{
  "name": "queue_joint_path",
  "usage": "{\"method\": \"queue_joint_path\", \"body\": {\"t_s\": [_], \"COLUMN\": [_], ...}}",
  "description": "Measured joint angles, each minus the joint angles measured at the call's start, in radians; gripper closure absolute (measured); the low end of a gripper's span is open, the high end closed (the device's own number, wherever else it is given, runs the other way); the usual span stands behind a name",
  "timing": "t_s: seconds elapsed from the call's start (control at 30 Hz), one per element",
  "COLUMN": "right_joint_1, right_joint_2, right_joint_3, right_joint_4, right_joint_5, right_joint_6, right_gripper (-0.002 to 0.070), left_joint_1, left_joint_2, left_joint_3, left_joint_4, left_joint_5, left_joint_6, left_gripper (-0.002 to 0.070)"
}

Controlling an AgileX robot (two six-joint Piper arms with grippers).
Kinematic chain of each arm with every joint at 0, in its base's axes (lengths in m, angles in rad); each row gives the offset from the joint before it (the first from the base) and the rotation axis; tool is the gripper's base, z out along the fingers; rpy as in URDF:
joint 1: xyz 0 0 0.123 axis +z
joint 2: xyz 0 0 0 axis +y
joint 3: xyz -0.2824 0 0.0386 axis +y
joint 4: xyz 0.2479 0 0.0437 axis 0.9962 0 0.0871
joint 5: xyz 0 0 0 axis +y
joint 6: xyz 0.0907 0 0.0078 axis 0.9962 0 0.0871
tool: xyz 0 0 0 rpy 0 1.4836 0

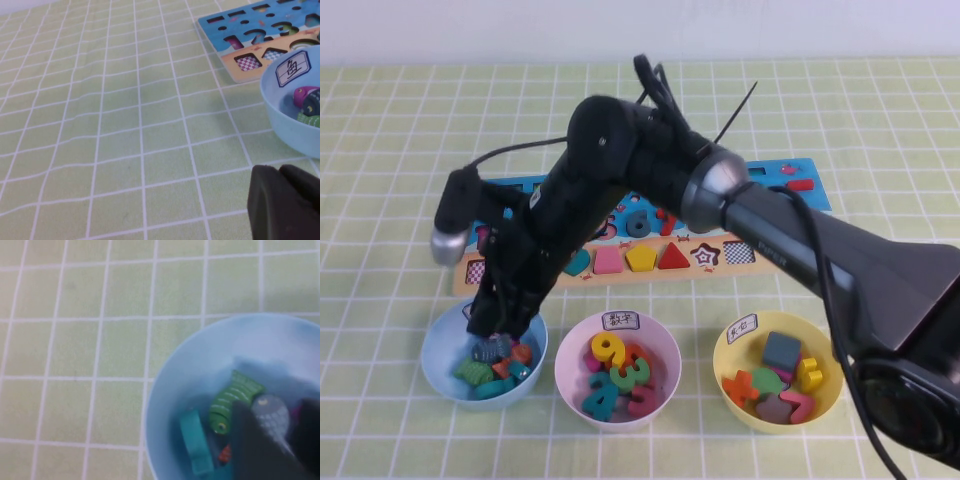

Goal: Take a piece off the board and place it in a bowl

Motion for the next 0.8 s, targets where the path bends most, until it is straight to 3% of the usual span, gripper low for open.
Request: {"method": "queue_joint_path", "body": {"t_s": [0.1,0.2,0.37,0.57,0.8], "right_joint_1": [-0.019,-0.049,-0.105,-0.122,-0.122], "right_joint_2": [-0.018,-0.056,-0.146,-0.276,-0.507], "right_joint_3": [-0.033,-0.059,-0.062,-0.028,0.225], "right_joint_4": [0.0,-0.007,-0.091,-0.153,-0.263], "right_joint_5": [0.017,0.019,0.023,0.031,0.01], "right_joint_6": [0.064,0.157,0.304,0.365,0.429], "right_gripper": [0.0636,0.0675,0.0689,0.0691,0.0691], "left_joint_1": [0.0,0.0,0.0,0.0,0.0], "left_joint_2": [0.0,0.0,0.0,0.0,0.0], "left_joint_3": [0.0,0.0,0.0,0.0,0.0], "left_joint_4": [0.0,0.0,0.0,0.0,0.0], "left_joint_5": [0.0,0.0,0.0,0.0,0.0], "left_joint_6": [0.0,0.0,0.0,0.0,0.0], "left_gripper": [0.068,0.0679,0.068,0.068,0.0679]}}
